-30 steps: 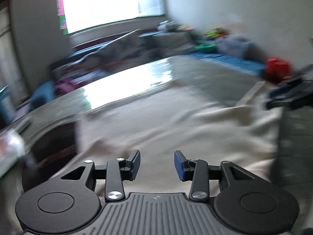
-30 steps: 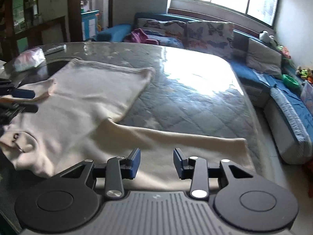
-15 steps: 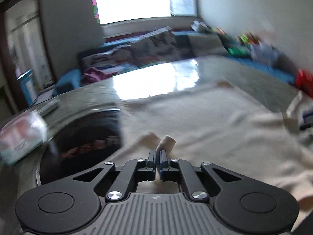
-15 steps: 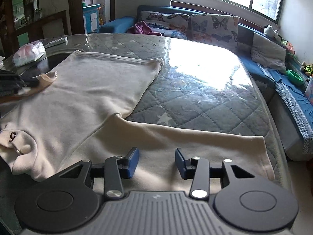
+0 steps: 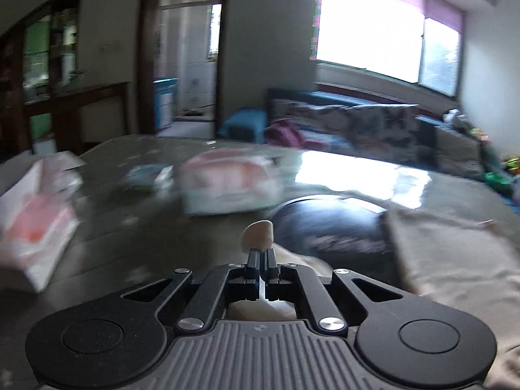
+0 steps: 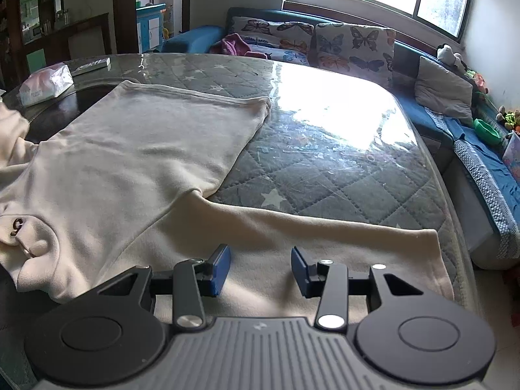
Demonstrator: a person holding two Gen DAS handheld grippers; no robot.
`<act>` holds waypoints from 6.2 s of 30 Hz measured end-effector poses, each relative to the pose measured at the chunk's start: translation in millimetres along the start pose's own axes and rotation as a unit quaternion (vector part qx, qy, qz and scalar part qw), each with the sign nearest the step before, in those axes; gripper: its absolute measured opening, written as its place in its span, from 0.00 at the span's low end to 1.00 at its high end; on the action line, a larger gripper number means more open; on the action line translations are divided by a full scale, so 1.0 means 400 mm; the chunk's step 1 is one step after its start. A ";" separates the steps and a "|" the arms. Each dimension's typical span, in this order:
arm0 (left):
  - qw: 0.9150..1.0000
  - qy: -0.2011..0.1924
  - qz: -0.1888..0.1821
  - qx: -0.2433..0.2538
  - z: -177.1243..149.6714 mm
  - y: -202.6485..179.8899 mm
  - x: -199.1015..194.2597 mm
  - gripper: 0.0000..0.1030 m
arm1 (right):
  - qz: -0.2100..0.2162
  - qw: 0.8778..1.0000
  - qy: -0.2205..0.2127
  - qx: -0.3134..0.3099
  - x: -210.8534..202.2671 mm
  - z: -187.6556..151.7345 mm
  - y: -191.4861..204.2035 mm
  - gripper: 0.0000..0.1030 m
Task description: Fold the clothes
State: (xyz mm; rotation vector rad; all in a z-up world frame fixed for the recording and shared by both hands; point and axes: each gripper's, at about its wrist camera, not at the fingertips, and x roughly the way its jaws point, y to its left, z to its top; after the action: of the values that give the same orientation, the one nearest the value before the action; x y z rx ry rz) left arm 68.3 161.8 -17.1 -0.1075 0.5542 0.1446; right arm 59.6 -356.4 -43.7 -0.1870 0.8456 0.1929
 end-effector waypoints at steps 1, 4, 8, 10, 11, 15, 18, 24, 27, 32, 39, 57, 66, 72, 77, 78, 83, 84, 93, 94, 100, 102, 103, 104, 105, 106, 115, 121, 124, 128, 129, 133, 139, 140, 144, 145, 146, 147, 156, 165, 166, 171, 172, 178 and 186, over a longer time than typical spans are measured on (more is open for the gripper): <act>1.000 0.008 0.010 -0.003 -0.012 0.015 0.005 0.03 | -0.001 1.000 0.001 -0.001 0.001 0.001 0.001 0.41; 0.999 0.024 0.031 -0.003 -0.044 0.047 0.013 0.03 | -0.005 1.000 0.004 -0.004 0.003 0.005 0.003 0.42; 0.998 0.038 0.048 -0.010 -0.062 0.074 0.029 0.03 | -0.010 1.000 0.008 -0.010 0.004 0.009 0.007 0.45; 0.998 0.040 0.053 -0.008 -0.068 0.078 0.031 0.03 | -0.014 1.000 0.009 -0.012 0.005 0.010 0.009 0.47; 0.997 0.042 0.058 -0.008 -0.064 0.079 0.035 0.03 | -0.014 1.000 0.009 -0.012 0.004 0.011 0.008 0.47; 0.997 0.044 0.064 -0.025 -0.043 0.075 0.017 0.08 | -0.013 1.000 0.009 -0.014 0.003 0.012 0.010 0.47; 0.998 0.039 0.041 -0.021 -0.028 0.041 -0.005 0.09 | -0.012 1.000 0.009 -0.015 0.002 0.013 0.012 0.47; 0.995 0.044 -0.085 0.012 -0.024 -0.105 -0.030 0.09 | -0.008 1.000 0.007 -0.017 0.002 0.016 0.016 0.48; 0.988 0.062 -0.138 0.030 -0.039 -0.184 -0.021 0.09 | -0.007 1.000 0.006 -0.016 0.003 0.014 0.019 0.48; 0.980 0.074 -0.165 0.081 -0.087 -0.262 -0.024 0.09 | -0.004 1.000 0.005 -0.014 0.002 0.012 0.019 0.49; 0.982 0.083 -0.131 0.107 -0.098 -0.254 -0.016 0.11 | 0.000 1.000 0.002 -0.012 0.004 0.009 0.013 0.53; 0.977 0.103 -0.167 0.081 -0.040 -0.363 0.106 0.11 | 0.006 1.000 -0.007 0.012 0.009 -0.002 -0.012 0.54; 0.975 0.081 -0.168 0.122 -0.054 -0.374 0.058 0.20 | 0.000 1.000 -0.009 0.009 -0.021 -0.029 -0.006 0.54; 0.975 0.071 -0.172 0.123 -0.075 -0.334 -0.010 0.20 | 0.000 1.000 -0.025 -0.013 -0.059 -0.024 0.029 0.54; 0.976 0.077 -0.164 0.122 -0.112 -0.296 -0.048 0.20 | 0.040 0.997 -0.052 -0.044 -0.091 0.002 0.104 0.54; 0.976 0.079 -0.162 0.119 -0.120 -0.287 -0.053 0.20 | 0.049 0.996 -0.057 -0.051 -0.096 0.007 0.122 0.54; 0.977 0.070 -0.157 0.127 -0.148 -0.266 -0.087 0.20 | 0.093 0.990 -0.069 -0.086 -0.098 0.030 0.211 0.54; 0.977 0.069 -0.156 0.129 -0.151 -0.262 -0.093 0.20 | 0.099 0.988 -0.068 -0.092 -0.095 0.032 0.226 0.54; 0.980 0.055 -0.148 0.117 -0.137 -0.213 -0.120 0.22 | 0.119 0.981 -0.040 -0.148 -0.078 -0.008 0.318 0.54; 0.982 0.052 -0.146 0.110 -0.131 -0.208 -0.117 0.22 | 0.120 0.981 -0.043 -0.145 -0.082 -0.008 0.319 0.54; 0.985 0.055 -0.136 0.090 -0.123 -0.195 -0.083 0.22 | 0.118 0.984 -0.043 -0.130 -0.079 -0.007 0.315 0.54; 0.984 0.058 -0.135 0.101 -0.131 -0.199 -0.074 0.22 | 0.119 0.983 -0.035 -0.133 -0.072 -0.011 0.317 0.54; 0.984 0.056 -0.129 0.110 -0.136 -0.201 -0.070 0.22 | 0.119 0.983 -0.033 -0.134 -0.070 -0.012 0.317 0.54; 0.984 0.054 -0.121 0.121 -0.141 -0.203 -0.067 0.23 | 0.119 0.983 -0.032 -0.135 -0.071 -0.012 0.317 0.54; 0.984 0.049 -0.112 0.129 -0.144 -0.202 -0.063 0.23 | 0.119 0.983 -0.030 -0.137 -0.072 -0.012 0.317 0.54; 0.985 0.044 -0.102 0.135 -0.145 -0.200 -0.059 0.23 | 0.118 0.983 -0.028 -0.137 -0.071 -0.013 0.316 0.54; 0.994 0.043 -0.056 0.086 -0.109 -0.126 -0.038 0.24 | 0.126 0.981 -0.025 -0.146 -0.087 -0.003 0.318 0.54; 0.999 0.024 0.016 0.023 -0.065 -0.048 -0.034 0.31 | 0.148 0.978 -0.039 -0.144 -0.101 0.032 0.329 0.54; 0.997 0.032 0.067 -0.017 -0.044 0.000 -0.002 0.38 | 0.153 0.976 -0.043 -0.146 -0.100 0.041 0.339 0.54; 0.993 0.047 0.089 -0.059 -0.030 0.050 0.036 0.43 | 0.158 0.976 -0.042 -0.147 -0.098 0.044 0.348 0.54; 0.993 0.050 0.089 -0.061 -0.029 0.052 0.043 0.42 | 0.159 0.975 -0.042 -0.147 -0.098 0.044 0.349 0.54; 0.992 0.060 0.084 -0.067 -0.029 0.056 0.069 0.39 | 0.159 0.976 -0.043 -0.144 -0.098 0.046 0.348 0.54; 0.991 0.052 0.074 -0.094 -0.021 0.061 0.071 0.07 | 0.157 0.977 -0.046 -0.138 -0.101 0.051 0.345 0.53; 0.991 0.046 0.069 -0.102 -0.015 0.060 0.063 0.06 | 0.158 0.977 -0.048 -0.136 -0.102 0.052 0.343 0.53; 0.995 0.011 0.028 -0.096 0.026 0.011 0.005 0.05 | 0.162 0.978 -0.052 -0.120 -0.105 0.056 0.329 0.50; 0.996 0.002 0.013 -0.091 0.037 -0.009 -0.013 0.05 | 0.162 0.979 -0.051 -0.117 -0.104 0.056 0.325 0.50; 0.996 -0.007 -0.005 -0.085 0.049 -0.034 -0.034 0.05 | 0.162 0.979 -0.051 -0.114 -0.103 0.057 0.322 0.49; 0.996 -0.015 -0.024 -0.080 0.060 -0.060 -0.053 0.05 | 0.161 0.979 -0.051 -0.110 -0.102 0.058 0.317 0.48; 0.980 -0.049 -0.191 -0.028 0.102 -0.315 -0.185 0.05 | 0.157 0.983 -0.061 -0.072 -0.099 0.049 0.263 0.48; 0.954 -0.037 -0.296 0.021 0.045 -0.549 -0.210 0.05 | 0.147 0.987 -0.059 -0.037 -0.088 0.018 0.205 0.48; 0.952 -0.028 -0.304 0.024 0.033 -0.571 -0.207 0.05 | 0.145 0.987 -0.059 -0.033 -0.087 0.015 0.198 0.48; 0.943 0.016 -0.330 0.048 -0.031 -0.660 -0.177 0.06 | 0.135 0.989 -0.055 -0.016 -0.087 -0.001 0.170 0.48; 0.941 0.029 -0.335 0.051 -0.043 -0.670 -0.166 0.06 | 0.134 0.989 -0.055 -0.013 -0.088 -0.004 0.165 0.48; 0.933 0.078 -0.336 0.102 -0.109 -0.700 -0.144 0.27 | 0.126 0.991 -0.050 0.002 -0.097 -0.015 0.143 0.48; 0.954 0.053 -0.270 0.115 -0.117 -0.503 -0.156 0.27 | 0.119 0.990 -0.069 0.003 -0.119 0.005 0.138 0.48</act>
State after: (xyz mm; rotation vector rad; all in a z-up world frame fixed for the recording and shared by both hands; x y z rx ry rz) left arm 24.7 -49.4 -10.9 -0.0375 0.6268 -0.4613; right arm 16.8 -307.3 -11.2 -0.0660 0.7303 0.4236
